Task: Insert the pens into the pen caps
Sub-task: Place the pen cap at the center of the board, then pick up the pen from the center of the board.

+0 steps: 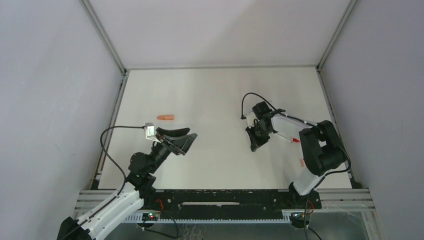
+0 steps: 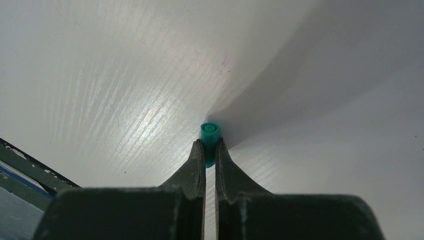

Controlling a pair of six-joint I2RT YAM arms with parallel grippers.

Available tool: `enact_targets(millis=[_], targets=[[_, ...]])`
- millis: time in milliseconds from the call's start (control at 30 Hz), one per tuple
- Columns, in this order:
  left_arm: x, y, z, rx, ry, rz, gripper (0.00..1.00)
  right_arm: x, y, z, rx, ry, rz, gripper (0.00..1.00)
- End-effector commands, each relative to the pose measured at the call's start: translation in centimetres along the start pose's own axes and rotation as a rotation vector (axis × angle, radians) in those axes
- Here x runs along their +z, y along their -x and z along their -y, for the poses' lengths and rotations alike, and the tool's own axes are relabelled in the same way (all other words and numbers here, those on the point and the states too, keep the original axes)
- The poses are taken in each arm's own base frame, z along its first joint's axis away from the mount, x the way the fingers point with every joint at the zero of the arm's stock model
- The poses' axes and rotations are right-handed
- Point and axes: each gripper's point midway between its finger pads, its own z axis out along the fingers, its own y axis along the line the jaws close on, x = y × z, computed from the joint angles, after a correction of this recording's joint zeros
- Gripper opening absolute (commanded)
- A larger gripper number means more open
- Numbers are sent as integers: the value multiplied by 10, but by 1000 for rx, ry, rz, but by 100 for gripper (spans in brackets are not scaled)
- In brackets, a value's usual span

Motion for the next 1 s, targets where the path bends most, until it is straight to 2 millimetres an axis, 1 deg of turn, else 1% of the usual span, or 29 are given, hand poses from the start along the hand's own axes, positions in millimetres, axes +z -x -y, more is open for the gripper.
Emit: enact_targets(millis=[0,100,133,167,233,367,467,533,633,700,733,800,833,900,967], targets=[[-3,-2,-4,5,18,0,85,8,-1,12,36,-82,-36,9],[-3,-2,-4,2,20,0,85,8,-1,8,32,-68,-40,18],[-3,-2,-4,1,19,-1,85,8,-2,3,32,-43,-39,23],[-3,-3,-4,-1,19,-2,85,7,-1,0,29,-25,-36,25],[-3,-3,-2,-2,13,-4,85,2,1,-11,16,30,-20,33],[-3,-3,-1,-5,6,-5,85,-16,11,-23,-19,99,45,45],[-4,-3,0,-12,3,-7,85,-37,20,-24,-29,142,109,50],[-5,-3,1,-18,0,-6,85,-53,22,-17,-34,161,150,51],[-6,-3,2,-22,-4,-5,85,-79,24,1,-81,169,215,51],[-6,-3,2,-21,-7,-3,85,-97,23,16,-77,170,278,52],[-6,-3,2,-18,-6,-4,85,-103,22,27,-70,143,297,52],[-6,-3,2,-10,-5,-7,85,-110,16,49,-87,73,306,52],[-6,-3,2,-5,-4,-10,85,-114,10,65,-80,20,300,52],[-6,-3,1,0,-1,-13,85,-116,0,92,-86,-79,264,53],[-5,-4,1,3,0,-18,85,-115,-6,111,-94,-144,232,53]])
